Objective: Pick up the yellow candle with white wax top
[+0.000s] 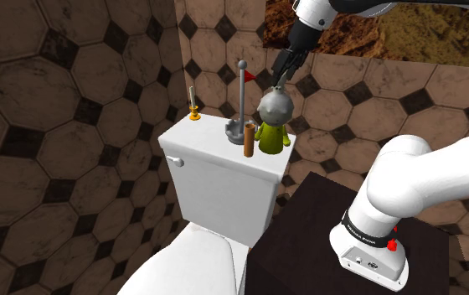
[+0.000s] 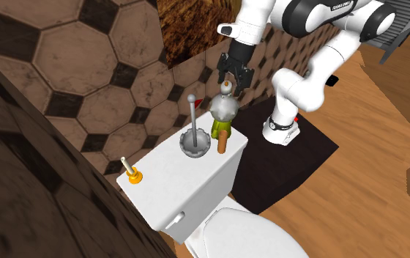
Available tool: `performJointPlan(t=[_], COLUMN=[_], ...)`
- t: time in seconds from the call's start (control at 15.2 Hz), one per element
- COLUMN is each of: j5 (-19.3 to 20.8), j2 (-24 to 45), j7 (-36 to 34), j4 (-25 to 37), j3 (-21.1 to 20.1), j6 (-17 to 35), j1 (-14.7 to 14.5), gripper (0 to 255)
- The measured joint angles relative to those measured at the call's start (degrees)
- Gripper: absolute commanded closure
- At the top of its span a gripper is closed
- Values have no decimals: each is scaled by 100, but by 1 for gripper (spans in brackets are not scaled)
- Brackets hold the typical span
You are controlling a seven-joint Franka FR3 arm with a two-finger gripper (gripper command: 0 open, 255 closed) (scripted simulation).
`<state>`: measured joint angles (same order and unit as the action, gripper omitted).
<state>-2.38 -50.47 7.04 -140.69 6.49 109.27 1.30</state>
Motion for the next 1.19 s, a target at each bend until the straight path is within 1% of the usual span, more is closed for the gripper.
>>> performJointPlan(t=[0.66, 1.19], j5=[0, -5], j2=[-14, 157], j7=[11, -25], j4=[-32, 571], j3=[9, -2], j6=[36, -422], j1=[3, -18], gripper=[255, 255])
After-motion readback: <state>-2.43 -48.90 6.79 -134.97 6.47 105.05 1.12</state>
